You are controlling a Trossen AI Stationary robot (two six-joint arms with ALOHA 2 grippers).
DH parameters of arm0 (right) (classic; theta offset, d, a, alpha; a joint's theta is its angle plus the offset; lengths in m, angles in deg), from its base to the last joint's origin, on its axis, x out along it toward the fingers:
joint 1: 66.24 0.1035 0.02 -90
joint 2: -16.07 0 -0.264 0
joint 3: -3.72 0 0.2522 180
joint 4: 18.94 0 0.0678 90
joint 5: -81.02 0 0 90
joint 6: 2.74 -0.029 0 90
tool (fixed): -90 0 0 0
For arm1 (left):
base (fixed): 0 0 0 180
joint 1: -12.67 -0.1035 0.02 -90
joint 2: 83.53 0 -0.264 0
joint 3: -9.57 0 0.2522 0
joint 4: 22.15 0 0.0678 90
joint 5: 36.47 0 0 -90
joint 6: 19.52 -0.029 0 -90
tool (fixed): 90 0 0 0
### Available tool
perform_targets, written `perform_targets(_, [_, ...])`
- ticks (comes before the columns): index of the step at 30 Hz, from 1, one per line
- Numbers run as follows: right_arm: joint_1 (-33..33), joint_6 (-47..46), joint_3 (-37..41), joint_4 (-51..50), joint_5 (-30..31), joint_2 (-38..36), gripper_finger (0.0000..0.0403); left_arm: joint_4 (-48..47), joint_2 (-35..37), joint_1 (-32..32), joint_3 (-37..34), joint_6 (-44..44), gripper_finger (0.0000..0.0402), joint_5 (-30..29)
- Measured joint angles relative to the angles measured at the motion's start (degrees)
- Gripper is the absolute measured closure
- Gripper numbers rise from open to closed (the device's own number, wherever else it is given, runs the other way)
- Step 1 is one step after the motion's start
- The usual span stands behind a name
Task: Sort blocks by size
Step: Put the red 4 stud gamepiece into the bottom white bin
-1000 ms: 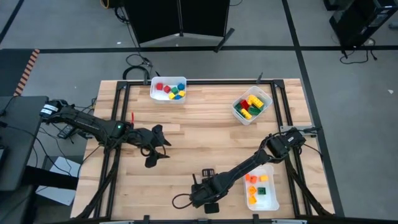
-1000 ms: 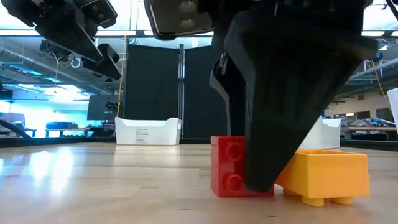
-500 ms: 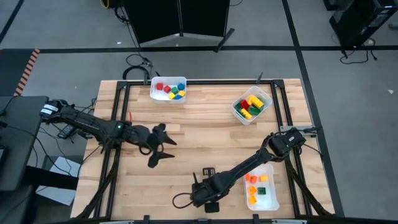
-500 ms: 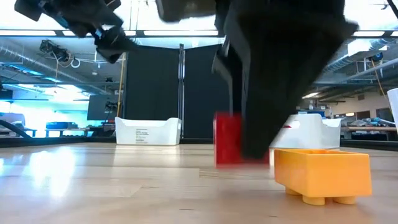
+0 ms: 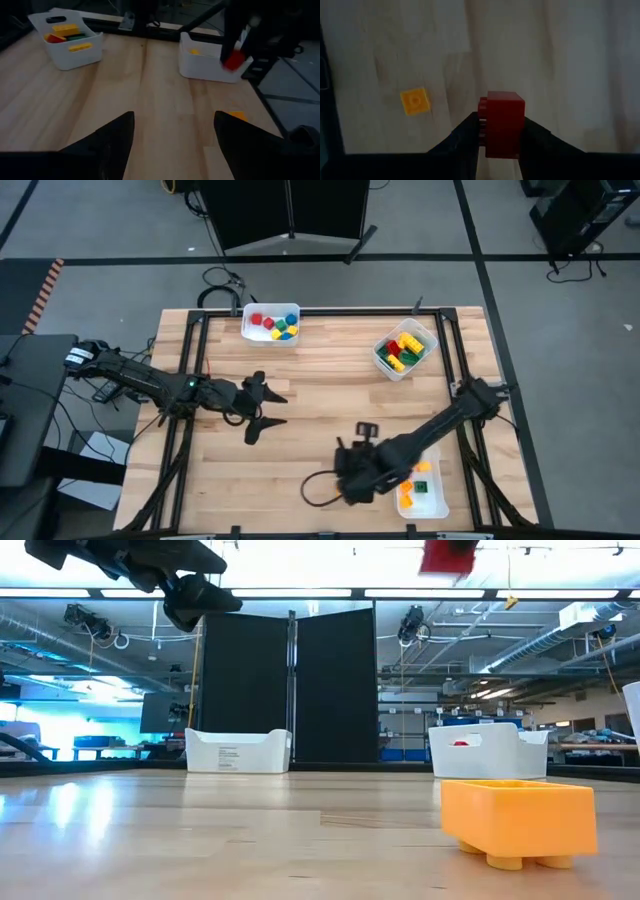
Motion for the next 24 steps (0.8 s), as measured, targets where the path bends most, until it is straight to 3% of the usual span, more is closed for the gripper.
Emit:
perform_targets(7, [4.65, -11.30, 4.29, -6.12, 3.97, -9.54, 0.0298, -0.01, 0.00, 0.00, 0.00, -1.47, 0.0119, -1.14])
perform_targets(15, [11.07, -29.19, 18.12, -6.44, 3.99, -21.24, 0.0298, 0.16, 0.00, 0.00, 0.00, -4.16, 0.0119, -1.23])
perform_targets(20, [15.29, -39.94, 28.93, -2.21, 1.52, -27.11, 0.0298, 0.20, 0.00, 0.00, 0.00, -4.31, 0.0119, -1.30])
perform_targets(24, [17.65, -46.91, 37.28, 2.21, -4.51, -29.42, 0.0298, 0.23, 0.00, 0.00, 0.00, -4.33, 0.0119, -1.32])
